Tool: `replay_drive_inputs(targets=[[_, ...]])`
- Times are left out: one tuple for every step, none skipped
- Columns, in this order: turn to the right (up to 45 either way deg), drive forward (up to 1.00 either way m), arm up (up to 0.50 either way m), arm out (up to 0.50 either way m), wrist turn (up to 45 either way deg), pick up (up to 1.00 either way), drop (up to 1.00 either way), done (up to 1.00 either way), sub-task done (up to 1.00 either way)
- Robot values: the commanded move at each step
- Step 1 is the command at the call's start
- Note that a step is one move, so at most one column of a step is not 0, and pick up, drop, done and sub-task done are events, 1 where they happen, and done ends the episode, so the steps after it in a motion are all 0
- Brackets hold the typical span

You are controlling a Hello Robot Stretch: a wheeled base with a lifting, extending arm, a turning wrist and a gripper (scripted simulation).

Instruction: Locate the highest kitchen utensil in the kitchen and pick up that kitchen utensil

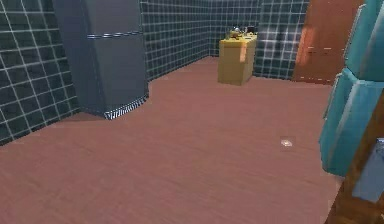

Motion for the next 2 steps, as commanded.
replay_drive_inputs(targets=[[0.0, 0.55, 0.0, 0.0, 0.0, 0.0, 0.0, 0.0, 0.0], [0.0, 1.0, 0.0, 0.0, 0.0, 0.0, 0.0, 0.0, 0.0]])
